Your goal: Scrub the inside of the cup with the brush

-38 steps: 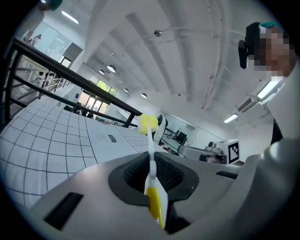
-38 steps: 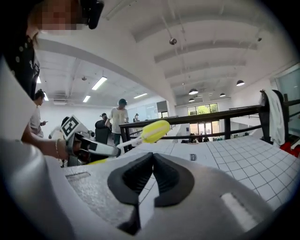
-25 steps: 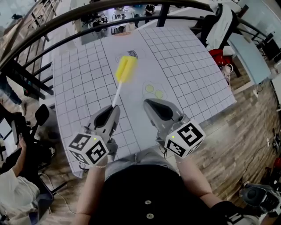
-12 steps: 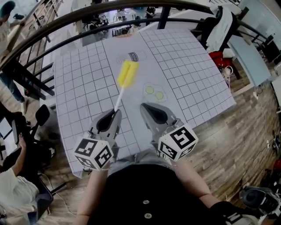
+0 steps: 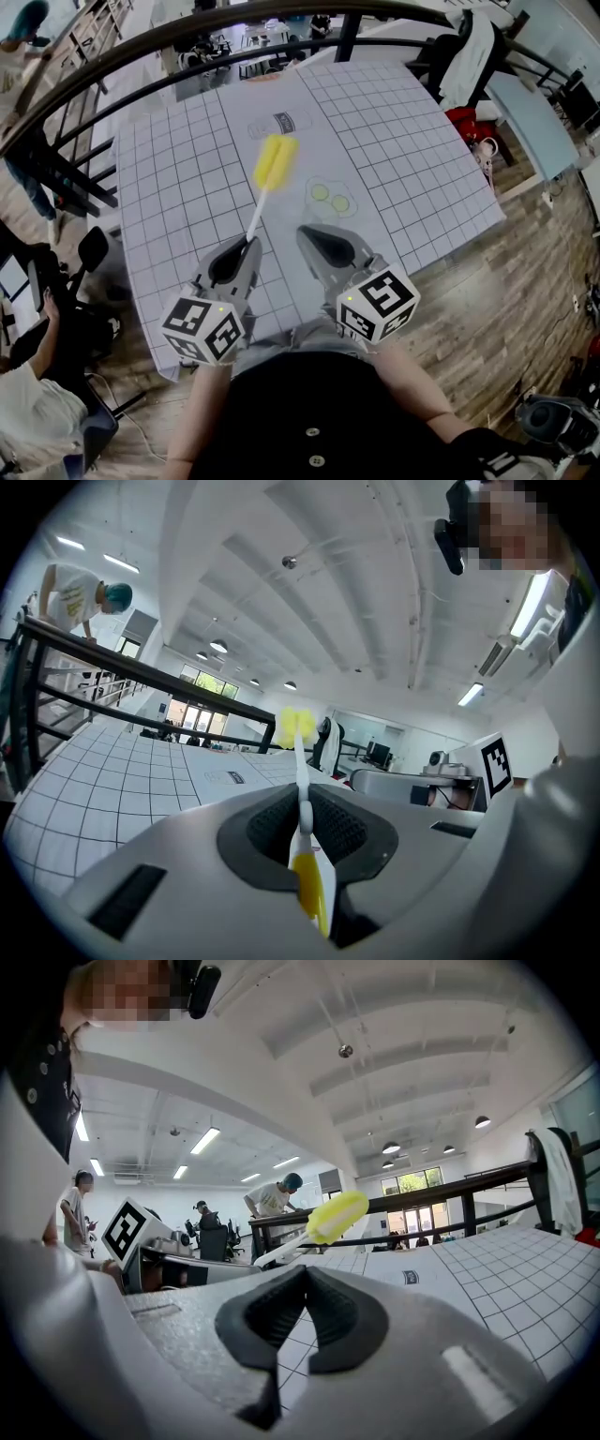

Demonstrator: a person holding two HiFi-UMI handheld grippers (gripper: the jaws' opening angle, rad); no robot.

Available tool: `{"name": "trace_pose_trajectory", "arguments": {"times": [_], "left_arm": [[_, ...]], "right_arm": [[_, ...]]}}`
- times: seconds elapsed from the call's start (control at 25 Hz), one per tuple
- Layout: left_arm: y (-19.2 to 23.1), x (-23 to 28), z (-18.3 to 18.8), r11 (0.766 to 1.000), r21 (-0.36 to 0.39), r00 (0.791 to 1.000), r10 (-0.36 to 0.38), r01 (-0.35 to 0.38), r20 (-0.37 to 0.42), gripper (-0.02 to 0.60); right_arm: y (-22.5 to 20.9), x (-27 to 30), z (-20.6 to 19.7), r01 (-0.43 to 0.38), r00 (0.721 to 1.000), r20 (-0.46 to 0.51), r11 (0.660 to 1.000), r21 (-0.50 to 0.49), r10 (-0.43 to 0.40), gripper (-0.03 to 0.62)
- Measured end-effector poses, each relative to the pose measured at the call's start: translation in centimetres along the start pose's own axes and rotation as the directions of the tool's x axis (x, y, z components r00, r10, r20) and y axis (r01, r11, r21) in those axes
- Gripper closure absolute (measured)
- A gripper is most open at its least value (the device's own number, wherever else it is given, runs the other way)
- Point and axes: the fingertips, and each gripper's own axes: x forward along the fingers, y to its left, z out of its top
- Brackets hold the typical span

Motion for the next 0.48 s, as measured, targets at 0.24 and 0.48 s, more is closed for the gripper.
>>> {"name": "trace_pose_trajectory", "arguments": {"times": [0.24, 0.48], "left_arm": [[-0.03, -0.05, -0.13, 1.0, -0.004, 1.0, -0.011, 0.011, 0.006, 0.537], [0.28, -0.28, 0.03, 0.999, -0.033, 1.0, -0.002, 0.003, 0.016, 0.537]], "right_arm": [[-0.02, -0.01, -0.31, 0.0, 1.0, -0.001, 1.0, 0.011, 0.0, 0.597], [0.14, 0.1, -0.31, -0.012, 1.0, -0.005, 1.0, 0.006, 0.012, 0.597]]}}
